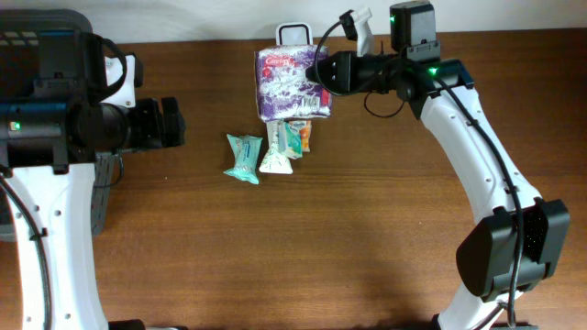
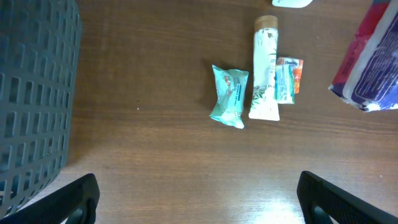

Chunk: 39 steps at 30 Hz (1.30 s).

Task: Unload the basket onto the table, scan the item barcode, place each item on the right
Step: 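Hold the red floral pack's barcode under the scanner with the right gripper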

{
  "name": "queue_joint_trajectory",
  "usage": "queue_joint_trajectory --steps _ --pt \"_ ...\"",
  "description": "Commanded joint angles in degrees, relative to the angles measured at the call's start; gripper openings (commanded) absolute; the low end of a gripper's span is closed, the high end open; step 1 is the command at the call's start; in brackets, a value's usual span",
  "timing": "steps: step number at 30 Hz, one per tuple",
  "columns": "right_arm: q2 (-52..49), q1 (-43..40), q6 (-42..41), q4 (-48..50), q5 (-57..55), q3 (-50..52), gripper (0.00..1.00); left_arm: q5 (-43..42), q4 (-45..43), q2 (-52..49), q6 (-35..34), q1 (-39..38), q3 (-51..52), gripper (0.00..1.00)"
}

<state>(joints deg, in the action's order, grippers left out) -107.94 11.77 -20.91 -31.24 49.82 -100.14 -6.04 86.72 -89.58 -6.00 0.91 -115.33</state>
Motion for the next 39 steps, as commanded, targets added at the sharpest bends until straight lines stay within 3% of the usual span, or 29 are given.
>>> queue_joint_trajectory --steps 1,5,9,28,30,34,37,39 --pt "0.74 -0.15 -8.50 0.20 1.03 -0.59 0.04 -0.61 -0.11 0.20 0.70 -0.11 -0.04 0.99" --pt "0.74 -0.15 -5.73 0.15 1.01 -0.59 0.04 -0.61 -0.11 0.20 0.70 -0.11 -0.04 0.99" --pt "0.74 1.55 11.78 0.37 0.11 -0.48 0.04 -0.61 -0.11 0.20 0.70 -0.11 -0.04 0.99" --pt "0.17 1.77 11.87 -1.07 -3.34 -0.46 0.04 -0.61 -0.11 0.20 0.70 -0.11 -0.04 0.99" --pt "-0.22 1.77 8.50 -4.55 -14.86 -0.46 0.04 -0.61 -0.13 0.20 0.70 -0.11 -0.04 0.99" --pt "-0.24 1.70 1.70 -24.61 -67.91 -0.44 0.04 -0.61 -0.11 0.20 0.70 -0.11 -0.04 0.99" --pt "-2.25 1.66 -1.29 -33.09 -85.48 -0.13 0.04 -0.61 -0.11 0.20 0.70 -0.11 -0.04 0.99" --pt "-5.29 1.03 -1.22 -33.94 -91.06 2.14 0.04 -0.61 -0.11 0.20 0.70 -0.11 -0.04 0.99"
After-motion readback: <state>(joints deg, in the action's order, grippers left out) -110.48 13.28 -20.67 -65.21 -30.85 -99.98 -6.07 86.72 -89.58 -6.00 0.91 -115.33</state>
